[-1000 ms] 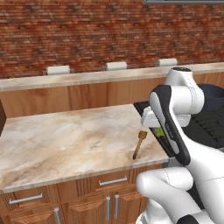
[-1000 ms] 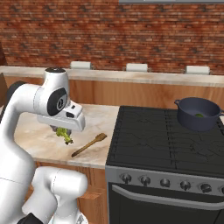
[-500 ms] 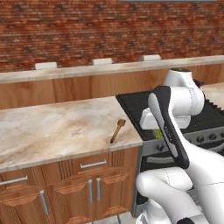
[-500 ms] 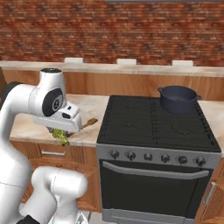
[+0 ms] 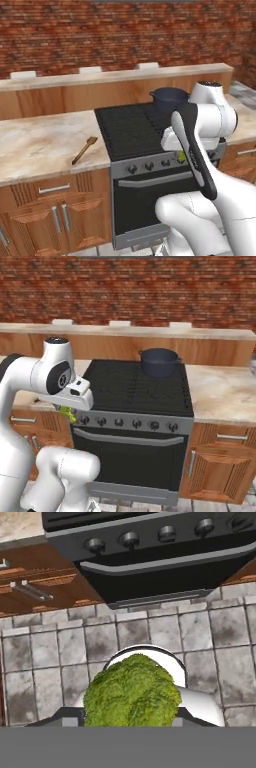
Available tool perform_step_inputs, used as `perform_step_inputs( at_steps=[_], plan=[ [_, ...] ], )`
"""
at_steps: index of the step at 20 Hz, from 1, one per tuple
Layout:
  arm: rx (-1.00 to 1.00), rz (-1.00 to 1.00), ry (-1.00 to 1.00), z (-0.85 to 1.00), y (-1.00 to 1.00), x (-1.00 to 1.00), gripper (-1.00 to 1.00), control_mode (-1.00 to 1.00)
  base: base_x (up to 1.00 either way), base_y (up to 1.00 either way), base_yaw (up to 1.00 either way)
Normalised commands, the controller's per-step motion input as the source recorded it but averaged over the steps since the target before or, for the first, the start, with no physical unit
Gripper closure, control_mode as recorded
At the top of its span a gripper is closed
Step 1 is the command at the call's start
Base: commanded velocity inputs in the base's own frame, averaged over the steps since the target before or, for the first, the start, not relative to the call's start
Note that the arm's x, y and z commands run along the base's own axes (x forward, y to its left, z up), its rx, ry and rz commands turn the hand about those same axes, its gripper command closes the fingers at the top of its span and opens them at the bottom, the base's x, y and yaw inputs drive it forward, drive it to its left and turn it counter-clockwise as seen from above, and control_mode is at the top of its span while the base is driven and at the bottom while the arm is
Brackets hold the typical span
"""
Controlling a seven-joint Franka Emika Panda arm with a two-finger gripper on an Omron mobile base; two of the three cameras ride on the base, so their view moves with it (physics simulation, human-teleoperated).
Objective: Put the lime and broccoli in the pot. Retrieve the spatula and lightly stir the vegetables in the pot.
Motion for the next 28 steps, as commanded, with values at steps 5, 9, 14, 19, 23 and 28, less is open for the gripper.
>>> perform_step_inputs(
  at_steps=[5, 9, 14, 19, 23, 28],
  plan=[
    [0.0, 0.0, 0.0, 0.0, 0.0, 0.0, 1.0, 1.0, 0.09, -1.0, 0.2],
    [0.0, 0.0, 0.0, 0.0, 0.0, 0.0, 1.0, 1.0, 0.73, -0.95, 0.11],
    [0.0, 0.0, 0.0, 0.0, 0.0, 0.0, 1.0, 1.0, 0.93, -0.25, 0.0],
    [0.0, 0.0, 0.0, 0.0, 0.0, 0.0, 1.0, 1.0, 0.59, 0.0, 0.0],
    [0.0, 0.0, 0.0, 0.0, 0.0, 0.0, 1.0, 1.0, 0.04, 0.0, 0.0],
    [0.0, 0.0, 0.0, 0.0, 0.0, 0.0, 1.0, 1.0, 0.0, 0.0, 0.0]
  ],
)
